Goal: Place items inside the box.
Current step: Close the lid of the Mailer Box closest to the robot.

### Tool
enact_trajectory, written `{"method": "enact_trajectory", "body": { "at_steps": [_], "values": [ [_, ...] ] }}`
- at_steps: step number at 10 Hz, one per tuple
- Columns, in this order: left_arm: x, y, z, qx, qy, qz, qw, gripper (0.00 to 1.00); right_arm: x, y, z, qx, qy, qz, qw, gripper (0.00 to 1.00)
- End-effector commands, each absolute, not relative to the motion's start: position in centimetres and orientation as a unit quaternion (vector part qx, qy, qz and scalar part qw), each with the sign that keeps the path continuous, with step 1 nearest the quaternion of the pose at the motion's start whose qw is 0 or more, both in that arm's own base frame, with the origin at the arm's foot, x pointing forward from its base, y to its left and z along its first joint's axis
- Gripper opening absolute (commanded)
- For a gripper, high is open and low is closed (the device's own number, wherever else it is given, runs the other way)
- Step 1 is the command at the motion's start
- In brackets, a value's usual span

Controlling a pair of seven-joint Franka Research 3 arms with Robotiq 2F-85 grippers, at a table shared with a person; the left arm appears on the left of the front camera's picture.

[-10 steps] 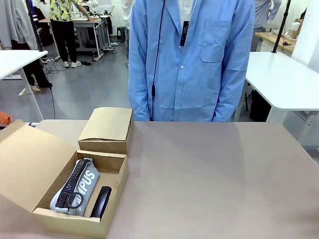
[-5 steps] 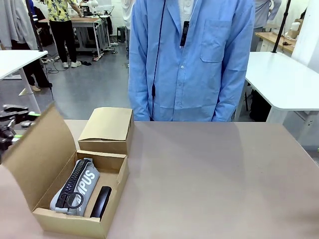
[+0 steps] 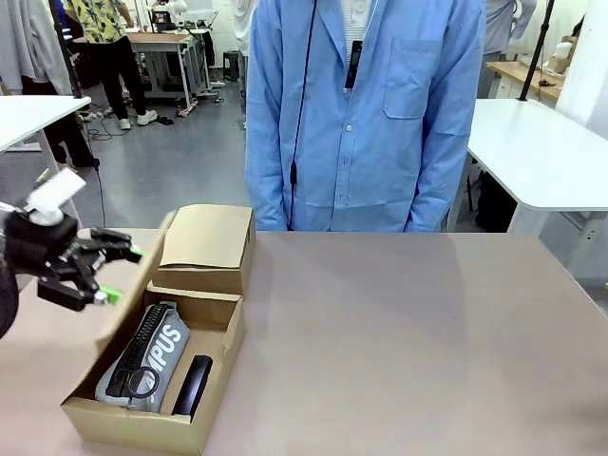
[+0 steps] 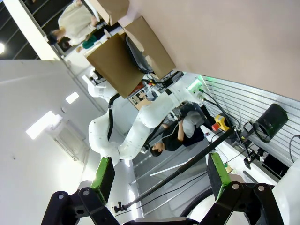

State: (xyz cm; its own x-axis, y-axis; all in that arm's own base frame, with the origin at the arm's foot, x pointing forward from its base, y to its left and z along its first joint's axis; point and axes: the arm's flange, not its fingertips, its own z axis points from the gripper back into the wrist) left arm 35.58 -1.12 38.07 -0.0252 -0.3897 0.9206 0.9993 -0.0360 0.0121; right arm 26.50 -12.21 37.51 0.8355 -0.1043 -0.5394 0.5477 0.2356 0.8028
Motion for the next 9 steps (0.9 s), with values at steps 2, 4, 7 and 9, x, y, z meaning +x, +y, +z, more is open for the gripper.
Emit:
{"method": "enact_trajectory", "body": {
  "at_steps": [2, 4, 7, 9],
  "values": [
    [21.6, -5.0, 30.6, -0.373, -0.323, -0.649, 0.579, 1.0, 26.6, -12.2, 38.0, 0.59, 0.184, -0.212, 0.757, 1.0],
    [19.6, -5.4, 29.4, -0.373, -0.306, -0.666, 0.569, 1.0, 26.6, -12.2, 38.0, 0.59, 0.184, -0.212, 0.757, 1.0],
    [18.7, -5.4, 27.9, -0.329, -0.305, -0.688, 0.571, 1.0, 26.6, -12.2, 38.0, 0.59, 0.184, -0.212, 0.757, 1.0],
    [19.1, -5.0, 28.7, -0.332, -0.314, -0.682, 0.571, 1.0, 26.6, -12.2, 38.0, 0.59, 0.184, -0.212, 0.757, 1.0]
  ]
}}
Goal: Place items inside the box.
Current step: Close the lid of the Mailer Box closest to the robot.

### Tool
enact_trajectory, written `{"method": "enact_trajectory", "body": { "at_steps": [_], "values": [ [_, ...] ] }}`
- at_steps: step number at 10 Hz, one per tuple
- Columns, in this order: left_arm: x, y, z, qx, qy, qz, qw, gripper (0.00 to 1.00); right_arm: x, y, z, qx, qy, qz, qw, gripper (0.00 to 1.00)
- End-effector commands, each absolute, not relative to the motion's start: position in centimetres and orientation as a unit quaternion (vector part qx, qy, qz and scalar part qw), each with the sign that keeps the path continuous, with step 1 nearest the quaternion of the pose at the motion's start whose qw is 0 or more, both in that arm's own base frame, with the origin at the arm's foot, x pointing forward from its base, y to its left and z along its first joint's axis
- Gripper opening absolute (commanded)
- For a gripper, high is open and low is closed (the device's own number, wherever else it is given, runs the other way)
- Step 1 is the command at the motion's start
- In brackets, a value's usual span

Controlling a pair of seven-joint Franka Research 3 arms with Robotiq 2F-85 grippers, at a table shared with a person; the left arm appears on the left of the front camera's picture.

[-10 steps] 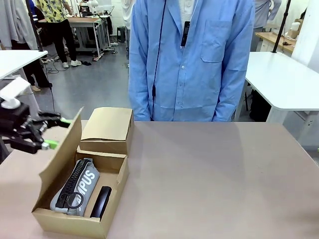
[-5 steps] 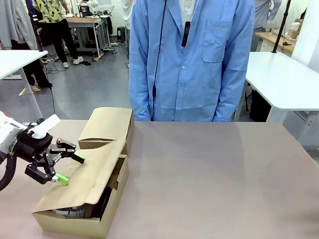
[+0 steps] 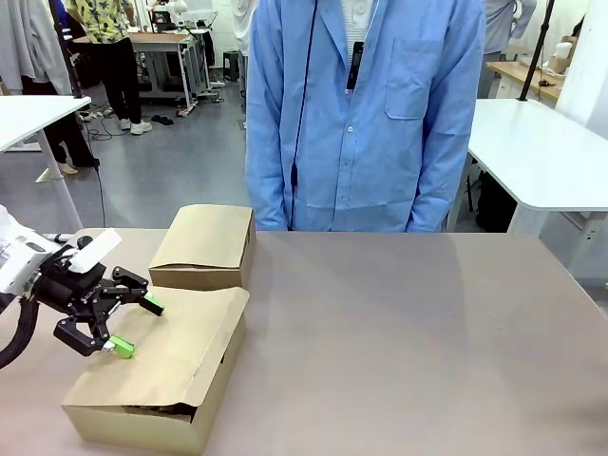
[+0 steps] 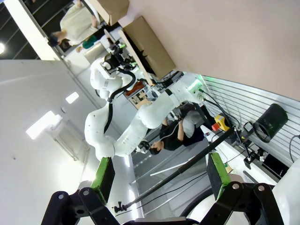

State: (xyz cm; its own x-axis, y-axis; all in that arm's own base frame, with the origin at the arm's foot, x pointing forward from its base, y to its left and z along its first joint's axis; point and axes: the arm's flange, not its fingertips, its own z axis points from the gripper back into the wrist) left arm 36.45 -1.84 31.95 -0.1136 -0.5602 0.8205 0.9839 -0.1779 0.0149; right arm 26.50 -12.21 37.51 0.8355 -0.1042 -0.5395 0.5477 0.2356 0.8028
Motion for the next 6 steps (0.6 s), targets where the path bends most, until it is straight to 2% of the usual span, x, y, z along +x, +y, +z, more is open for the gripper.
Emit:
{"method": "enact_trajectory", "body": {
  "at_steps": [1, 3, 5, 6],
  "values": [
    [20.0, -4.5, 30.5, -0.345, -0.33, -0.667, 0.572, 1.0, 26.6, -12.2, 38.0, 0.59, 0.184, -0.212, 0.757, 1.0],
    [22.9, -0.8, 36.9, -0.397, -0.365, -0.612, 0.578, 1.0, 26.6, -12.2, 38.0, 0.59, 0.184, -0.212, 0.757, 1.0],
    [24.9, 4.9, 41.2, -0.465, -0.359, -0.557, 0.586, 1.0, 26.6, -12.2, 38.0, 0.59, 0.184, -0.212, 0.757, 1.0],
    [25.8, 7.4, 41.9, -0.477, -0.334, -0.523, 0.622, 1.0, 26.6, -12.2, 38.0, 0.59, 0.184, -0.212, 0.757, 1.0]
  ]
}}
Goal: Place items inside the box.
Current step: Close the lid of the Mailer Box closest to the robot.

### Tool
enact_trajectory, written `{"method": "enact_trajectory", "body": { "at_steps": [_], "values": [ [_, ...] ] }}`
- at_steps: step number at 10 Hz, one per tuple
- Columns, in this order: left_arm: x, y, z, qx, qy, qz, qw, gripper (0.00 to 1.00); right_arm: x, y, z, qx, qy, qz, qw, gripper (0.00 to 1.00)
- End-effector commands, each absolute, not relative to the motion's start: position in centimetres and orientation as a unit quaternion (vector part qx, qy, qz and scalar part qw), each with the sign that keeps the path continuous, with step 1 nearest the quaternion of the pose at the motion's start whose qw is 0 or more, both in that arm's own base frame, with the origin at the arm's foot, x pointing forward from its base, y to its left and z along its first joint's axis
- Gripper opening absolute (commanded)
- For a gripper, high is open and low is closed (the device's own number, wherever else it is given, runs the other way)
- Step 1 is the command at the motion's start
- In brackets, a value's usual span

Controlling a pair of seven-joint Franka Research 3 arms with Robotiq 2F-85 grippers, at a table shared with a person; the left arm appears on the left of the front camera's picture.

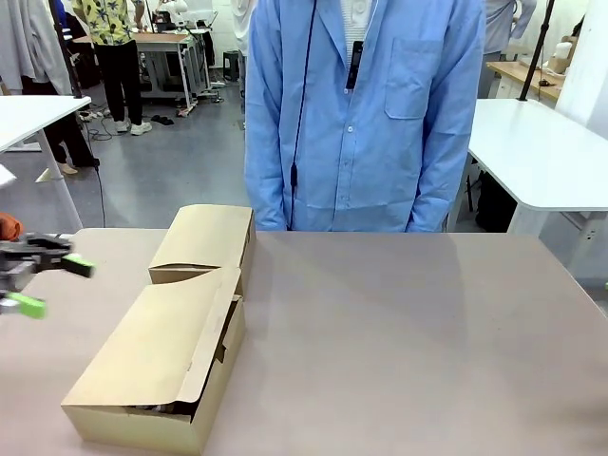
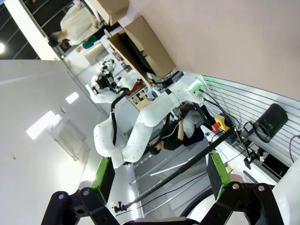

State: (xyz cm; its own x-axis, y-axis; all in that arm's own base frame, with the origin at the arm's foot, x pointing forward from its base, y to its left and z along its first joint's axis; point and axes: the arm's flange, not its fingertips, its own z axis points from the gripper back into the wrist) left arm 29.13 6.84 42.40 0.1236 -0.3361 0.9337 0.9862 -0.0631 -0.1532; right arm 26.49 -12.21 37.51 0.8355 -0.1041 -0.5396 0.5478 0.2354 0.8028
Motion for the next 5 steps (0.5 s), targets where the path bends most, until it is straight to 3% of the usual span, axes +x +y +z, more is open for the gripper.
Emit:
{"method": "enact_trajectory", "body": {
  "at_steps": [1, 2, 3, 5],
  "values": [
    [27.3, 9.0, 41.9, -0.465, -0.28, -0.429, 0.722, 1.0, 26.6, -12.2, 38.0, 0.59, 0.184, -0.212, 0.757, 1.0],
    [29.0, 10.6, 41.4, -0.463, -0.191, -0.315, 0.806, 1.0, 26.6, -12.2, 38.0, 0.59, 0.184, -0.212, 0.757, 1.0],
    [30.4, 11.8, 40.2, -0.459, -0.154, -0.212, 0.849, 1.0, 26.6, -12.2, 38.0, 0.59, 0.184, -0.212, 0.757, 1.0],
    [32.0, 13.6, 37.9, -0.549, -0.085, -0.12, 0.823, 1.0, 26.6, -12.2, 38.0, 0.59, 0.184, -0.212, 0.757, 1.0]
  ]
}}
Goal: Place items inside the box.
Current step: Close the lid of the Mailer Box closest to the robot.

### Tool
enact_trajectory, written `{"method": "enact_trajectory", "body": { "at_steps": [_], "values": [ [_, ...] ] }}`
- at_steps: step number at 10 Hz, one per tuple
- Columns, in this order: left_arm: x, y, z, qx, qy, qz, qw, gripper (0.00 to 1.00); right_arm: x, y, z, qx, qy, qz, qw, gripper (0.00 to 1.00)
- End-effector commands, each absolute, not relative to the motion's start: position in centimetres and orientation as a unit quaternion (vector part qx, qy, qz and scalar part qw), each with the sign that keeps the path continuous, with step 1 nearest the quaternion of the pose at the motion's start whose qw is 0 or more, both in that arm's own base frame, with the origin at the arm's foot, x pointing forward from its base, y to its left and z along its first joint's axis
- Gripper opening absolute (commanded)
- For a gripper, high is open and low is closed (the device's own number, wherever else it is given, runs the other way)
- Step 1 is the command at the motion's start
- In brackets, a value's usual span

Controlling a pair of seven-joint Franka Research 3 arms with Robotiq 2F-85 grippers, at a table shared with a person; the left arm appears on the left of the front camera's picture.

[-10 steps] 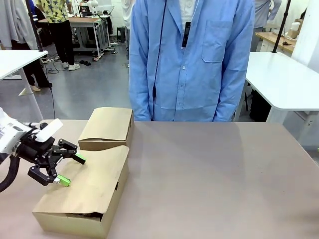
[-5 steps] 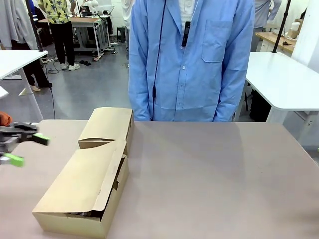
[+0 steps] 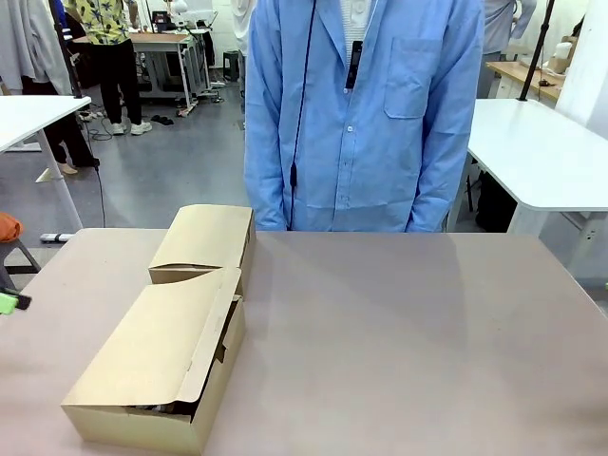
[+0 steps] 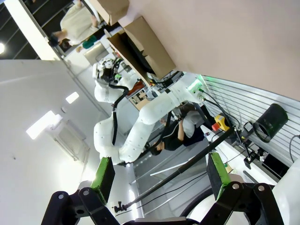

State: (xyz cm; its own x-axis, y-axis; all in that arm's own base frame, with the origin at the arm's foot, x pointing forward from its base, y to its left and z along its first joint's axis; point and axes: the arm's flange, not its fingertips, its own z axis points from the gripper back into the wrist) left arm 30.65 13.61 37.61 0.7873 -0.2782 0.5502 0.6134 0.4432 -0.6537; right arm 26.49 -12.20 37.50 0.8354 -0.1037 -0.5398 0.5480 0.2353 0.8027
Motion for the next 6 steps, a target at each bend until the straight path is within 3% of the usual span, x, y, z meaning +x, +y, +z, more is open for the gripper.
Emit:
{"method": "enact_trajectory", "body": {
  "at_steps": [1, 6],
  "values": [
    [29.62, 13.51, 39.52, -0.429, -0.236, -0.33, 0.807, 1.0, 26.59, -12.17, 37.96, 0.59, 0.184, -0.212, 0.757, 1.0],
    [29.62, 13.51, 39.52, -0.429, -0.236, -0.33, 0.807, 1.0, 26.59, -12.17, 37.96, 0.59, 0.184, -0.212, 0.757, 1.0]
  ]
}}
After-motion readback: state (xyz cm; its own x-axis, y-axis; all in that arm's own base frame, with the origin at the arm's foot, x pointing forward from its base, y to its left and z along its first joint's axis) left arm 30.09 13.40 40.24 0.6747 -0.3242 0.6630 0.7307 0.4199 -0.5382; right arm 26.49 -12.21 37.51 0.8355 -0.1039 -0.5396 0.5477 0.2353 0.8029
